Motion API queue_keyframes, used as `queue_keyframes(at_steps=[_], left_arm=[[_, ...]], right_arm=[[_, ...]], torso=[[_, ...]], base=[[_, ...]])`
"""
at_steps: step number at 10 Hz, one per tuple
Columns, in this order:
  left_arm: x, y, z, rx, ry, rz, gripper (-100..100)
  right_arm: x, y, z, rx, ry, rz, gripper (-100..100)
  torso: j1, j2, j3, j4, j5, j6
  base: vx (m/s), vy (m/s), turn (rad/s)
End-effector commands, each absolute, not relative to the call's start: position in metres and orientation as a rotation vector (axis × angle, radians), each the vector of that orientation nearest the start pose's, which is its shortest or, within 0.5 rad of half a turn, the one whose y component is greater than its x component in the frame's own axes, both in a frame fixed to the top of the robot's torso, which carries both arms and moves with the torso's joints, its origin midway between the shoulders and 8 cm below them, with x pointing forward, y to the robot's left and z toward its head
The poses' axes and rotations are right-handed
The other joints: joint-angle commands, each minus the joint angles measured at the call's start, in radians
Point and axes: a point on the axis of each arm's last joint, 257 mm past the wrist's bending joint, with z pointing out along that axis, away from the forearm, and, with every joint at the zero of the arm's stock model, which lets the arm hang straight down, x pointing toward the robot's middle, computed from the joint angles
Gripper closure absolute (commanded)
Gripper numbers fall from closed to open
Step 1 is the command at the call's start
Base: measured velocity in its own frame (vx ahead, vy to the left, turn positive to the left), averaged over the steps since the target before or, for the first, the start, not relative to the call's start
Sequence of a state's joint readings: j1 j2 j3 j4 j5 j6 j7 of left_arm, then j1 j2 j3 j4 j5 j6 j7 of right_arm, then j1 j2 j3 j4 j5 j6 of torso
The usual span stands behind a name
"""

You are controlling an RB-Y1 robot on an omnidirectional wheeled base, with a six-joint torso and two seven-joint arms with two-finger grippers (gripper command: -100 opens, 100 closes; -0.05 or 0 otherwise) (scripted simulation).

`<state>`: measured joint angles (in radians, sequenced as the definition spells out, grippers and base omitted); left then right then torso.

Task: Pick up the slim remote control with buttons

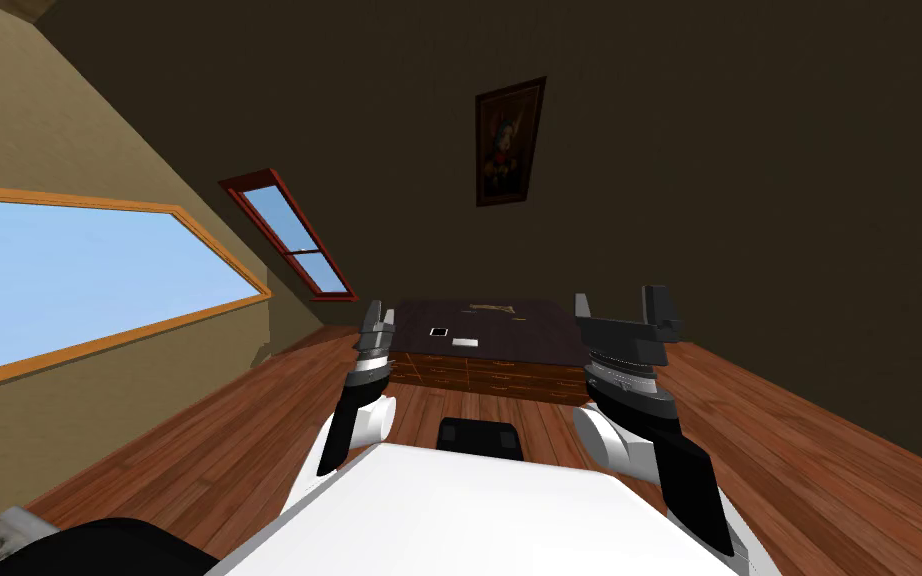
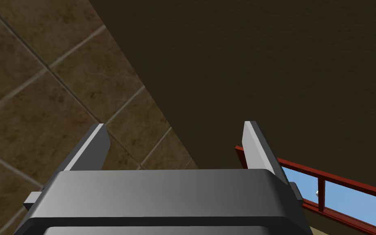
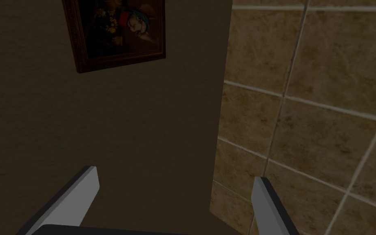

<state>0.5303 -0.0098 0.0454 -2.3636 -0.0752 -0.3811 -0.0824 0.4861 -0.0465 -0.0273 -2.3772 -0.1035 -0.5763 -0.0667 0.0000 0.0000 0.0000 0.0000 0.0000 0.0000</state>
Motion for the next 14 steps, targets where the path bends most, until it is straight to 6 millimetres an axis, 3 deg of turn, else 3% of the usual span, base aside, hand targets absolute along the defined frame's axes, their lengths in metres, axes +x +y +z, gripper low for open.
queue_keyframes(at_steps=[1, 4, 7, 8, 10, 11, 14], left_arm=[[0.348, 0.289, 0.023, -0.625, 0.739, -1.107, -100], [0.367, 0.287, -0.001, -0.644, 0.829, -1.119, -100], [0.394, 0.29, -0.039, -0.715, 0.93, -1.126, -100], [0.394, 0.291, -0.04, -0.717, 0.932, -1.125, -100], [0.413, 0.296, -0.07, -0.786, 1.0, -1.124, -100], [0.414, 0.296, -0.073, -0.791, 1.005, -1.121, -100], [0.433, 0.305, -0.111, -0.881, 1.079, -1.109, -100]], right_arm=[[0.306, -0.285, 0.084, 0.55, 0.444, 1.454, 0], [0.306, -0.285, 0.084, 0.55, 0.444, 1.454, 0], [0.306, -0.285, 0.084, 0.55, 0.444, 1.454, 0], [0.306, -0.285, 0.084, 0.55, 0.444, 1.454, 0], [0.306, -0.285, 0.084, 0.55, 0.444, 1.454, 0], [0.306, -0.285, 0.084, 0.55, 0.444, 1.454, 0], [0.306, -0.285, 0.084, 0.55, 0.444, 1.454, 0]], torso=[[0.0, 0.0, 0.0, 0.0, 0.0, 0.0], [0.0, 0.001, 0.0, 0.0, 0.0, 0.0], [-0.001, 0.001, 0.001, 0.0, 0.0, 0.0], [-0.001, 0.001, 0.001, 0.0, 0.0, 0.0], [-0.001, 0.001, 0.0, 0.0, 0.0, 0.0], [-0.001, 0.001, 0.0, 0.0, 0.0, 0.001], [-0.001, 0.001, 0.001, 0.0, 0.0, 0.0]], base=[[-0.004, -0.005, -0.077], [-0.012, -0.01, -0.125], [-0.02, -0.017, -0.194], [-0.015, -0.015, -0.068], [-0.013, -0.021, -0.21], [-0.012, -0.013, -0.108], [-0.014, -0.018, -0.194]])
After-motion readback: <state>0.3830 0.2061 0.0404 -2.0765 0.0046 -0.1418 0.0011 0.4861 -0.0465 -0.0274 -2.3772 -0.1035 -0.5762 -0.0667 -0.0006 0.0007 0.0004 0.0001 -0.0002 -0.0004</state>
